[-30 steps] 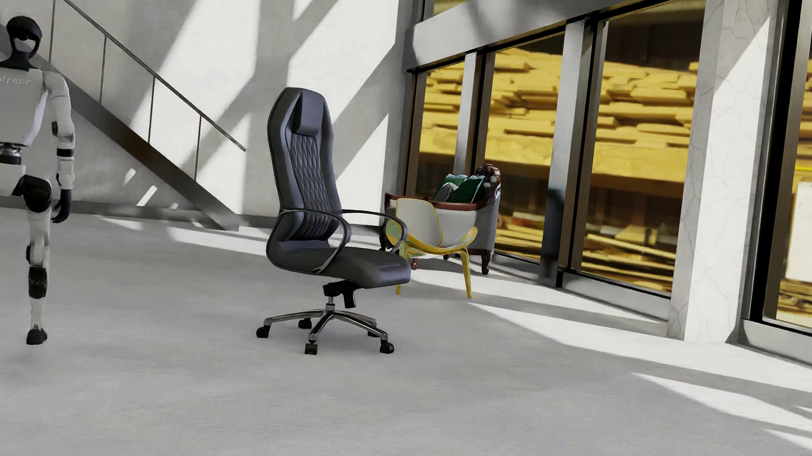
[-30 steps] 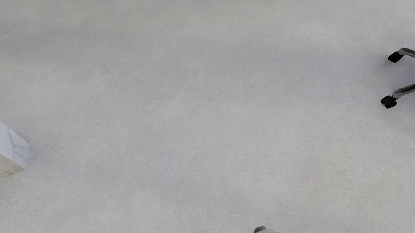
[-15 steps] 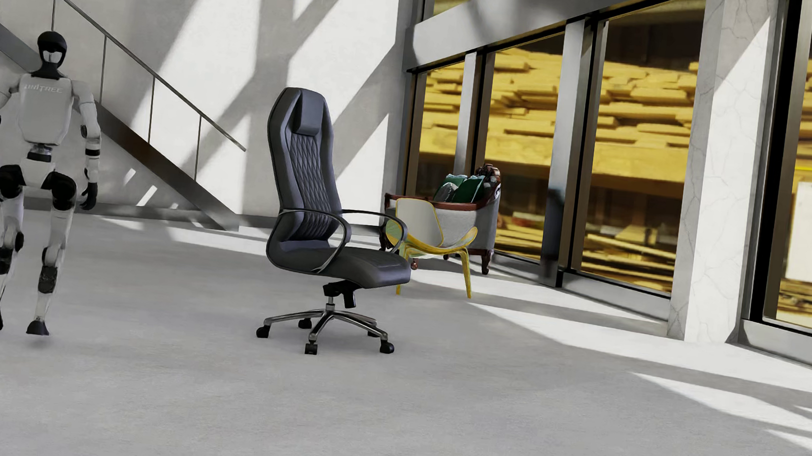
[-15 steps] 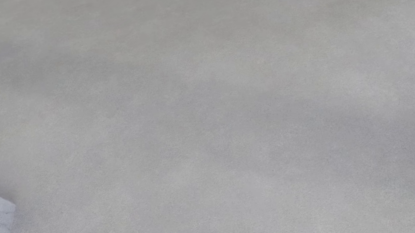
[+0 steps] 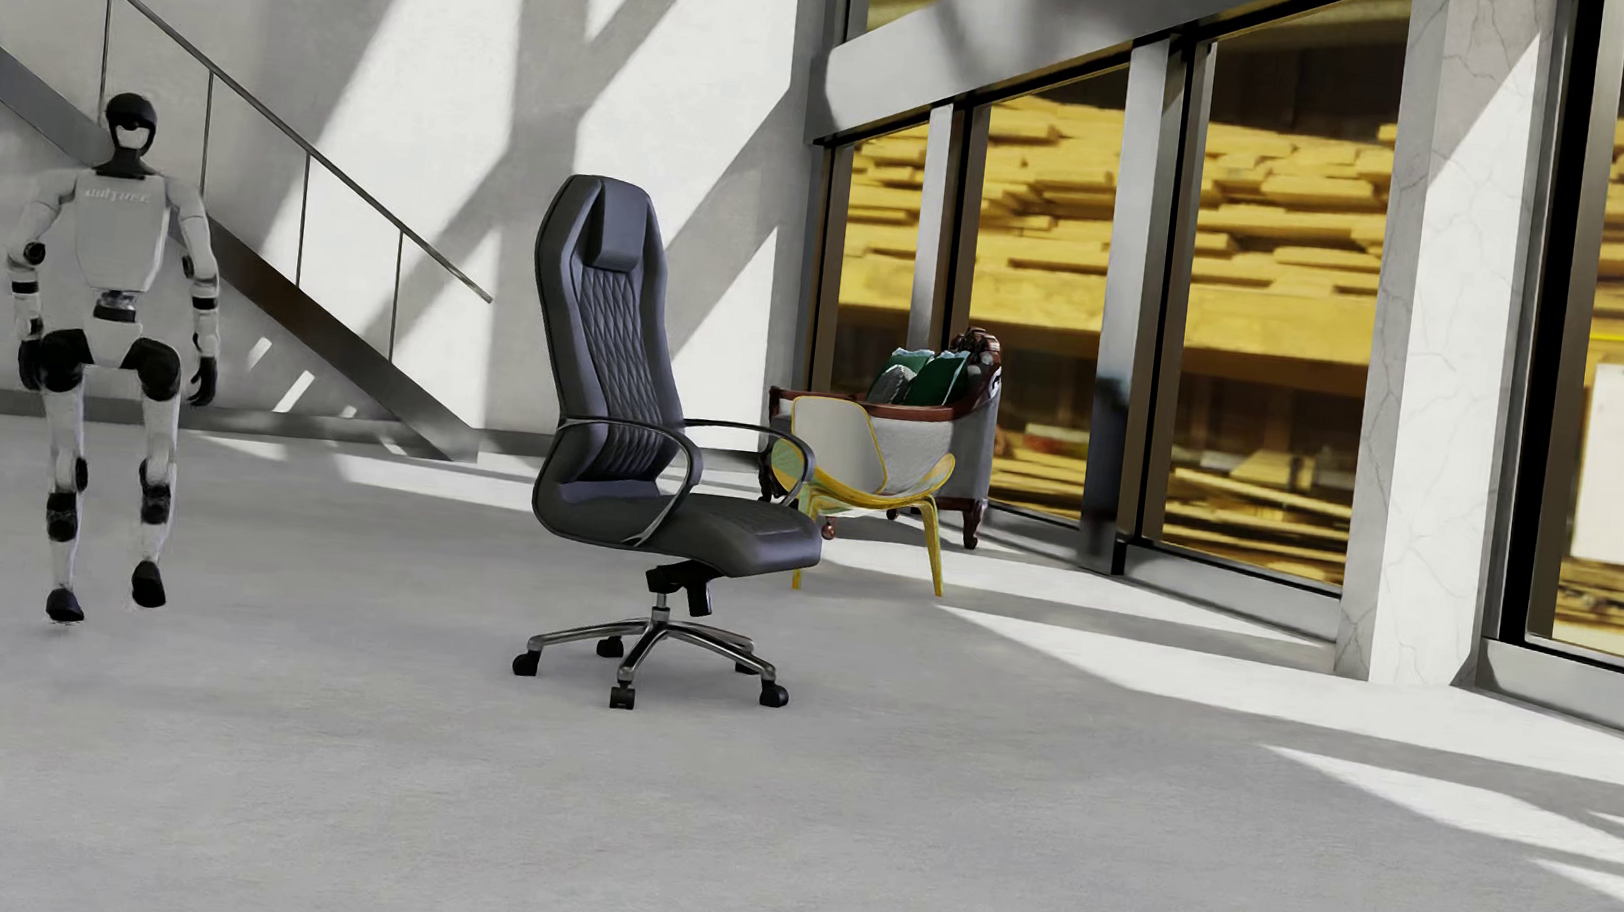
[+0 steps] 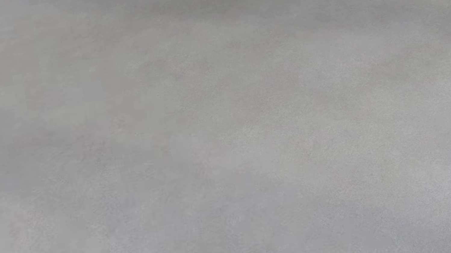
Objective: Head to the dark sofa
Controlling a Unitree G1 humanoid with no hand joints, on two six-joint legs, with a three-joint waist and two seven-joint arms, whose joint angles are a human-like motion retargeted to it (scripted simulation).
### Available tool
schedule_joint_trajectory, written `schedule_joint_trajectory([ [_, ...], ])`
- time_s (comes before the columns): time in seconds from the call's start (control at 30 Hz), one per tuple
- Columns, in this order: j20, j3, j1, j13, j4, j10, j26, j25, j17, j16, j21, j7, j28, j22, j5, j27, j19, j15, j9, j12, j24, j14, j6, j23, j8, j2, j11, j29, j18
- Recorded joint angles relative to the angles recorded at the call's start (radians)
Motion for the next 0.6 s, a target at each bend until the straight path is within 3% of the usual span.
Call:
schedule_joint_trajectory([
  [0.07,0.029,-0.086,0.162,0.023,0.033,-0.076,0.0,0.0,-0.009,0.027,-0.015,0.0,0.0,-0.082,-0.021,0.0,0.0,0.041,-0.001,-0.044,0.0,-0.164,0.019,-0.006,0.0,-0.107,-0.303,0.0,0.0],
  [0.13,0.074,-0.119,0.272,0.037,0.045,-0.1,0.0,0.0,-0.002,0.045,-0.02,0.0,0.0,-0.137,-0.039,0.0,0.0,0.11,-0.031,-0.09,0.0,-0.275,0.014,0.008,0.0,-0.172,-0.618,0.0,0.0],
  [0.17,0.073,-0.136,0.317,0.04,0.052,-0.098,0.0,0.0,-0.003,0.047,-0.013,0.0,0.0,-0.138,-0.062,0.0,0.0,0.383,-0.044,-0.114,0.0,-0.286,0.011,0.022,0.0,-0.193,-0.997,0.0,0.0],
  [0.2,0.099,-0.166,0.363,0.047,0.088,-0.082,0.0,0.0,-0.003,0.043,-0.018,0.0,0.0,-0.141,-0.072,0.0,0.0,0.168,-0.04,-0.121,0.0,-0.256,0.019,0.031,0.0,-0.215,-0.67,0.0,0.0],
  [0.23,0.138,-0.185,0.405,0.05,0.126,-0.045,0.0,0.0,0.003,0.035,-0.01,0.0,0.0,-0.157,-0.065,0.0,0.0,0.06,-0.037,-0.109,0.0,-0.194,0.024,0.05,0.0,-0.24,-0.559,0.0,0.0],
  [0.27,0.135,-0.194,0.401,0.059,0.161,0.037,0.0,0.0,0.01,0.022,-0.004,0.0,0.0,-0.137,-0.054,0.0,0.0,0.12,-0.063,-0.079,0.0,-0.067,0.036,0.081,0.0,-0.269,-0.449,0.0,0.0],
  [0.3,0.137,-0.182,0.37,0.059,0.194,0.18,0.0,0.0,0.011,-0.014,0.008,0.0,0.0,-0.072,-0.005,0.0,0.0,0.135,-0.07,-0.062,0.0,0.142,0.065,0.125,0.0,-0.275,-0.341,0.0,0.0],
  [0.33,0.147,-0.16,0.3,0.048,0.201,0.384,0.0,0.0,0.016,-0.026,0.0,0.0,0.0,-0.022,0.029,0.0,0.0,0.085,-0.059,-0.039,0.0,0.312,0.067,0.151,0.0,-0.222,-0.285,0.0,0.0],
  [0.37,0.133,-0.144,0.175,0.048,0.22,0.645,0.0,0.0,0.022,-0.026,-0.029,0.0,0.0,-0.006,0.105,0.0,0.0,0.03,-0.04,-0.018,0.0,0.363,0.082,0.119,0.0,-0.151,-0.293,0.0,0.0],
  [0.4,0.068,-0.093,0.08,0.047,0.201,0.808,0.0,0.0,0.022,-0.033,-0.027,0.0,0.0,0.04,0.135,0.0,0.0,0.003,-0.021,-0.027,0.0,0.273,0.076,0.1,0.0,-0.042,-0.339,0.0,0.0],
  [0.43,0.098,-0.034,-0.033,0.03,0.155,0.889,0.0,0.0,0.025,-0.058,-0.029,0.0,0.0,0.071,0.13,0.0,0.0,-0.005,-0.014,-0.012,0.0,0.192,0.048,0.068,0.0,0.05,-0.383,0.0,0.0],
  [0.47,0.053,0.03,-0.14,0.024,0.123,0.862,0.0,0.0,0.016,-0.039,-0.026,0.0,0.0,0.021,0.133,0.0,0.0,-0.008,-0.012,0.023,0.0,0.195,0.027,0.014,0.0,0.15,-0.451,0.0,0.0],
  [0.5,0.098,0.095,-0.213,0.02,0.103,0.721,0.0,0.0,0.01,-0.077,-0.043,0.0,0.0,0.098,0.133,0.0,0.0,-0.009,-0.008,0.041,0.0,0.242,0.013,-0.028,0.0,0.259,-0.524,0.0,0.0],
  [0.57,0.023,0.186,-0.339,-0.002,0.074,0.331,0.0,0.0,0.001,-0.051,-0.065,0.0,0.0,0.094,0.096,0.0,0.0,-0.035,-0.005,0.089,0.0,0.355,-0.024,-0.124,0.0,0.434,-0.619,0.0,0.0],
  [0.6,0.02,0.212,-0.397,-0.03,0.094,0.143,0.0,0.0,-0.009,-0.05,-0.075,0.0,0.0,0.092,0.101,0.0,0.0,-0.063,-0.016,0.104,0.0,0.302,-0.017,-0.154,0.0,0.492,-0.644,0.0,0.0],
])
